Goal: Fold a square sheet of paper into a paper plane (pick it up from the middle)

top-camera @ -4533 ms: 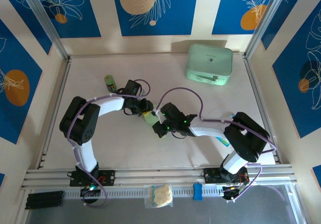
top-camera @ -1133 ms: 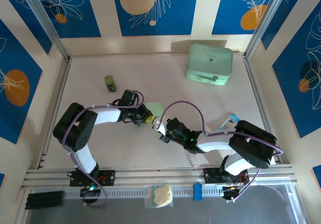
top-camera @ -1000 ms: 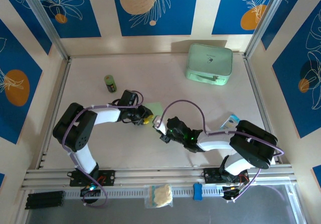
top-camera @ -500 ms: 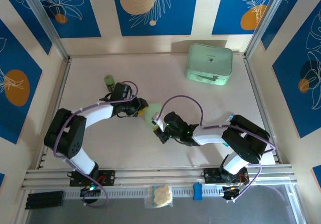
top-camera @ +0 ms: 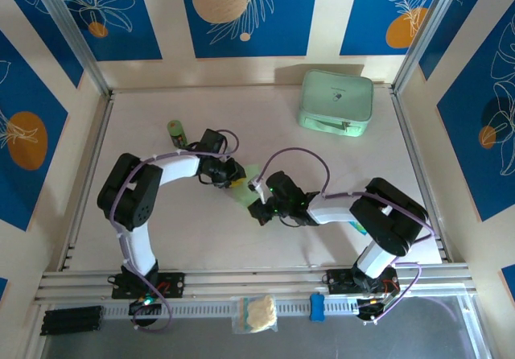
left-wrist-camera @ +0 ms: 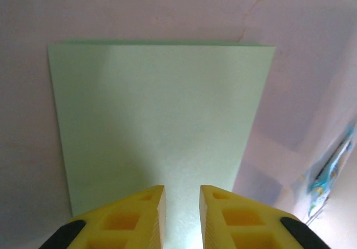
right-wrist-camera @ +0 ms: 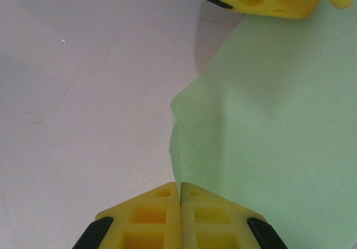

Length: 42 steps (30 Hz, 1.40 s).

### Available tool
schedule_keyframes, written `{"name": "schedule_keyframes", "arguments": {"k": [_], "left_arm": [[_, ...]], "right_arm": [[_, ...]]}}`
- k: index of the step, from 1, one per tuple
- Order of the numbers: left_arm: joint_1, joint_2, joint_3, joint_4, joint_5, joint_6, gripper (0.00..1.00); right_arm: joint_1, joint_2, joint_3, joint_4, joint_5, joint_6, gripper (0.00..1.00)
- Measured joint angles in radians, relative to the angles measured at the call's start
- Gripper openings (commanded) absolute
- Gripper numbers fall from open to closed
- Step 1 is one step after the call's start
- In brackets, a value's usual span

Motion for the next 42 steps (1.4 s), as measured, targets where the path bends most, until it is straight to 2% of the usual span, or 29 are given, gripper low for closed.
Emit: {"name": "schedule_keyframes", "arguments": {"k": [11, 20, 42], "left_arm": [[-0.011, 0.073, 0.096, -0.132, -0.038, 0.119, 0.17], [-0.014, 0.098, 0.135, -0.181, -0.044, 0.171, 0.13], [-0.018, 0.104, 0.153, -0.197, -0.043, 0.186, 0.16]], "right_arm": [[-0.066, 0.0, 0.008, -0.016, -0.029, 0.09, 0.0], [-0.074, 0.0, 0.035, -0.038, 0.015, 0.119, 0.0], [-0.075, 0.01, 0.045, -0.099, 0.103, 0.171, 0.0]]}}
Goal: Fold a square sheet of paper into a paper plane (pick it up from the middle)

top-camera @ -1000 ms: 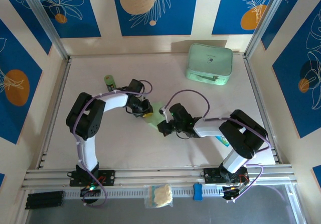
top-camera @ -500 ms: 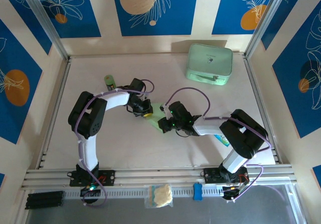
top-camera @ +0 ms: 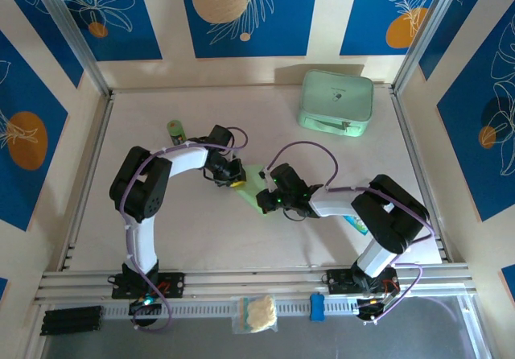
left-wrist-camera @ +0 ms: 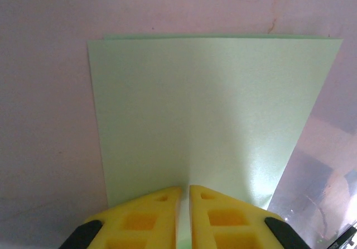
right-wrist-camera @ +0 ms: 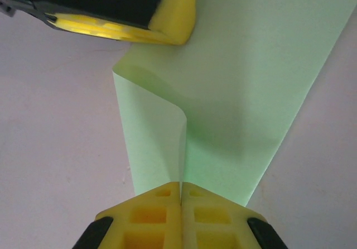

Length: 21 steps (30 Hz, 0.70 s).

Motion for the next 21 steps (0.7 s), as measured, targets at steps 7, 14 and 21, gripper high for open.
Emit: {"name": "schedule_keyframes", "arguments": {"k": [7, 14, 21], "left_arm": [[-0.005, 0.002, 0.014, -0.008, -0.001, 0.0, 0.18], [-0.005, -0.009, 0.018, -0.006, -0.006, -0.009, 0.23], [-0.006, -0.1, 0.001, 0.023, -0.043, -0.047, 0.25]], "right_arm": [[0.0, 0.006, 0.0, -0.003, 0.009, 0.011, 0.0], [0.0, 0.021, 0.0, -0.005, 0.01, 0.012, 0.0], [0.0, 0.024, 0.006, -0.01, 0.013, 0.018, 0.0]]}}
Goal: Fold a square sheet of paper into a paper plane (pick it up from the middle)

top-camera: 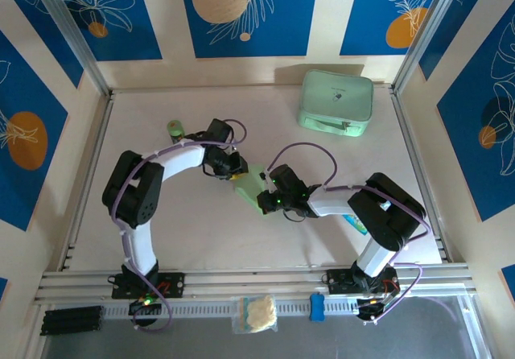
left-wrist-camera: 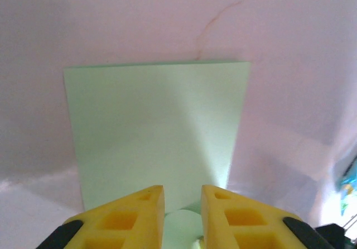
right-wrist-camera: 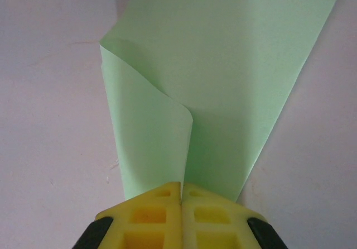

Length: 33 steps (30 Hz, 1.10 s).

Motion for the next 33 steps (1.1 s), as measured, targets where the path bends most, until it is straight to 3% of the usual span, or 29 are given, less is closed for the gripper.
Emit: {"name": "schedule_keyframes", "arguments": {"k": [13, 21, 33], "left_arm": [[-0.059, -0.201, -0.331, 0.256, 0.036, -0.185, 0.19], [-0.08, -0.205, -0.418, 0.417, 0.057, -0.286, 0.15], [-0.086, -0.158, -0.471, 0.558, 0.057, -0.333, 0.14]], "right_arm": [[0.0, 0.011, 0.013, -0.007, 0.0, 0.012, 0.0], [-0.002, 0.012, 0.018, -0.014, 0.0, 0.015, 0.0], [-0.002, 0.012, 0.019, -0.015, 0.0, 0.015, 0.0]]}}
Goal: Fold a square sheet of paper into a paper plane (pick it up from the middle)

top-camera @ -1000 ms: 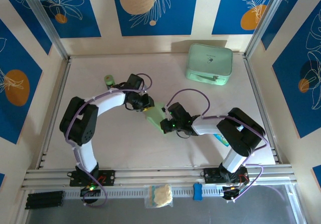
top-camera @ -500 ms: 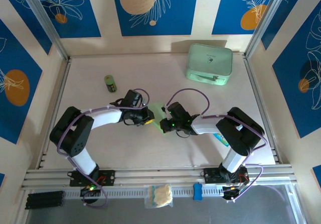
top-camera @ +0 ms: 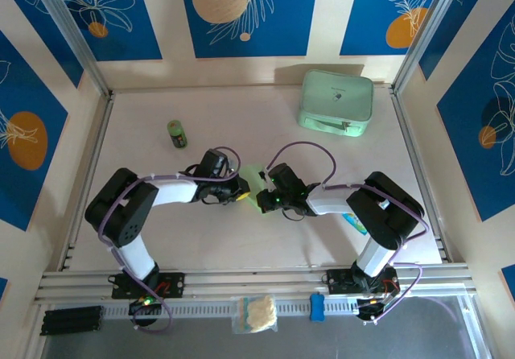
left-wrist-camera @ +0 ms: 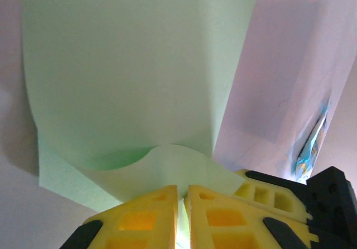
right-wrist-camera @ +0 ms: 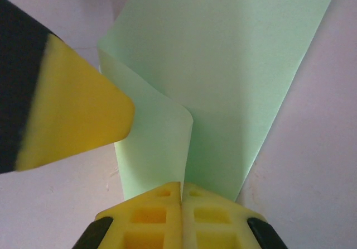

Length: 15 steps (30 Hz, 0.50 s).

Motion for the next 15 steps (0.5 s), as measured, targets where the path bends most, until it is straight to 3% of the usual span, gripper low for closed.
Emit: {"name": "schedule_keyframes", "arguments": {"k": [15], "left_arm": [[0.0, 0.028, -0.006, 0.02, -0.007, 0.0, 0.14]], "right_arm": [[-0.003, 0.006, 0.007, -0.001, 0.0, 0.001, 0.0]]}}
